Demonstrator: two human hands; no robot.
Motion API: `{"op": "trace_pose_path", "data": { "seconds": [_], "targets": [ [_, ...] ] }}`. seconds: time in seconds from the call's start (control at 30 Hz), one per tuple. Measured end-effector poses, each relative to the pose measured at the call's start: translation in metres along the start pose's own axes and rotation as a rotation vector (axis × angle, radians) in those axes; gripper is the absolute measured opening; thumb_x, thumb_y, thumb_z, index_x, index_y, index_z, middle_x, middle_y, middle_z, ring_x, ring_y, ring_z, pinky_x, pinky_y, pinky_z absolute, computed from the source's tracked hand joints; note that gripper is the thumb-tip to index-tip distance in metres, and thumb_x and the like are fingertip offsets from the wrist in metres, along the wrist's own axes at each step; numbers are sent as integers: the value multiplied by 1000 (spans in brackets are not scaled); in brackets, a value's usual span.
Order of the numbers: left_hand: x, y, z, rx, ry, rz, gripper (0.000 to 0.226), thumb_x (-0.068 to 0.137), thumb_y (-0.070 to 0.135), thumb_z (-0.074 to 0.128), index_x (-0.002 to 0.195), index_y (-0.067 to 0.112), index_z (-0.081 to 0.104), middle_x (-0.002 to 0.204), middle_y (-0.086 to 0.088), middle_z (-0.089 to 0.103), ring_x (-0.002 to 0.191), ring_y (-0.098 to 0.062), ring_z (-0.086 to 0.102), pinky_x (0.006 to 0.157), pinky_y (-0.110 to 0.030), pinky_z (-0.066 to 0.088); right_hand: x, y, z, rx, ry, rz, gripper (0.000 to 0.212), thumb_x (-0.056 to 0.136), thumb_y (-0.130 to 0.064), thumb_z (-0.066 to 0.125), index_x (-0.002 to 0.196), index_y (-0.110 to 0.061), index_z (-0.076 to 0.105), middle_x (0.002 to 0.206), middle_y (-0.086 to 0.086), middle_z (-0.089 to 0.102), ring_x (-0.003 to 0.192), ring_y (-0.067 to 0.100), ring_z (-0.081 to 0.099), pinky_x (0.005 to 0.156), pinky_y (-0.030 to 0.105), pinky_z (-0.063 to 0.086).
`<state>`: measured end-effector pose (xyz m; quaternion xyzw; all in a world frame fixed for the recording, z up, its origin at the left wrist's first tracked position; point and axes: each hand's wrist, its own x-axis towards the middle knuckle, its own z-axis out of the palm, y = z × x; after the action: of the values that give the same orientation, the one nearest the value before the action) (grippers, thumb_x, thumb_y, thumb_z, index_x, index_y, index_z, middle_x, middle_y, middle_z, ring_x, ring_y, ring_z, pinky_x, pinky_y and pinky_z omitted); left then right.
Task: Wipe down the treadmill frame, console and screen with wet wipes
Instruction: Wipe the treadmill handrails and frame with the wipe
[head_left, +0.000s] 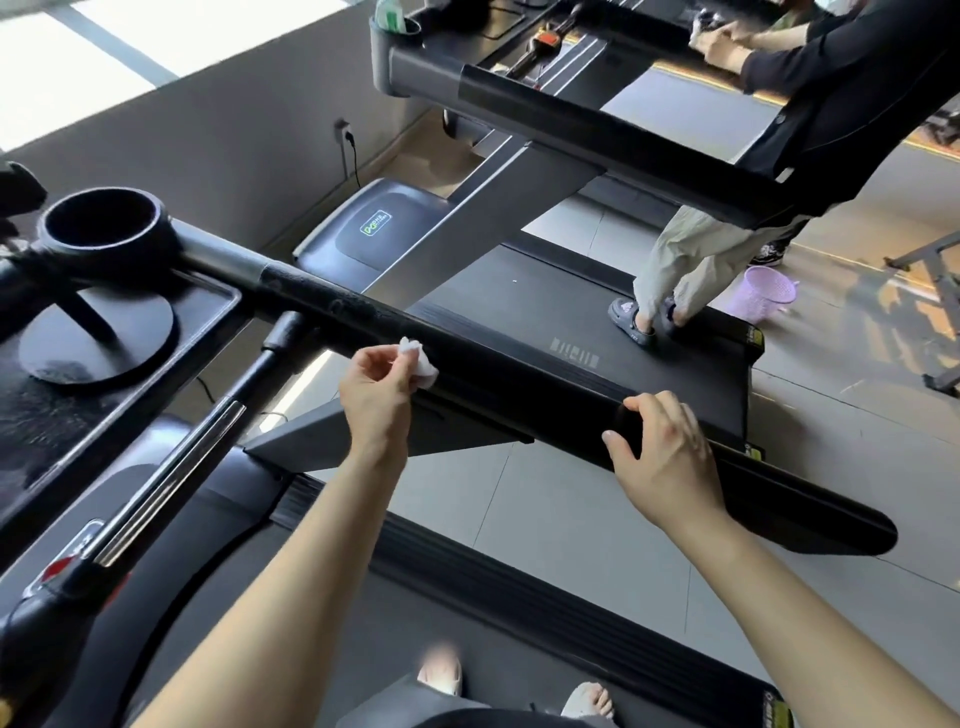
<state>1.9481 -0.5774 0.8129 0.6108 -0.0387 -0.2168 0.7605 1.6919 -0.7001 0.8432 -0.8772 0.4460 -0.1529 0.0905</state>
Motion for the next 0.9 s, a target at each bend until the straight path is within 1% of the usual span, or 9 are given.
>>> {"op": "trace_pose_path", "data": {
  "seconds": [0.07,0.13,0.33,0.43,0.6,0.7,0.73,0.83,0.9],
  "targets": [
    [-1,-1,5,64,29,56,17,91,20,78,93,11,64,76,-2,69,70,-16,67,76,-38,61,0,0,0,2,5,3,30,86,-24,75,108,-9,62,103,8,57,98,33,54,86,45,47],
    [-19,-5,19,205,17,160,18,91,24,78,97,17,61,82,1,70,74,-12,68,80,-38,61,0,0,1,1,11,4,30,86,-24,76,108,-9,63,102,7,57,97,32,54,85,44,47],
    [-85,-32,70,505,-238,470,16,96,28,71,89,22,58,80,10,65,75,-9,63,70,-36,53,4,3,-3,-6,-39,-6,31,85,-27,76,108,-12,62,103,5,57,101,30,54,88,45,47],
    [-86,-33,75,596,-264,569,19,98,31,68,85,21,60,79,11,63,73,-10,60,68,-38,51,13,5,-10,-17,-104,-27,29,84,-32,75,103,-15,61,99,1,55,101,28,54,89,44,46],
    [-48,-17,48,623,-40,542,7,94,23,70,90,19,67,84,9,69,76,-8,63,73,-29,52,33,8,-19,-46,-184,-95,26,84,-41,68,87,-20,53,86,-5,50,91,25,53,80,39,43],
    [-18,2,34,671,92,495,8,94,22,70,91,15,69,83,4,70,74,-12,61,73,-11,45,39,10,-18,-11,-207,-125,28,83,-42,66,82,-20,47,83,-5,49,88,22,48,74,36,38],
    [-8,9,32,686,139,468,9,93,23,70,91,14,69,84,1,70,74,-14,61,73,-12,45,40,11,-17,0,-212,-134,29,82,-42,65,82,-20,46,83,-6,49,87,22,47,73,36,37],
    [5,17,35,677,233,401,11,93,27,67,92,16,63,85,-1,70,79,-19,65,79,-32,52,45,15,-18,6,-266,-166,29,82,-44,61,84,-21,43,86,-5,48,89,22,46,72,38,39],
    [-5,13,45,691,236,403,10,94,23,65,97,17,58,87,-1,70,82,-21,65,78,-33,51,48,17,-18,1,-304,-193,30,83,-46,58,87,-20,42,89,-4,47,91,22,46,75,40,43]
  ]
}}
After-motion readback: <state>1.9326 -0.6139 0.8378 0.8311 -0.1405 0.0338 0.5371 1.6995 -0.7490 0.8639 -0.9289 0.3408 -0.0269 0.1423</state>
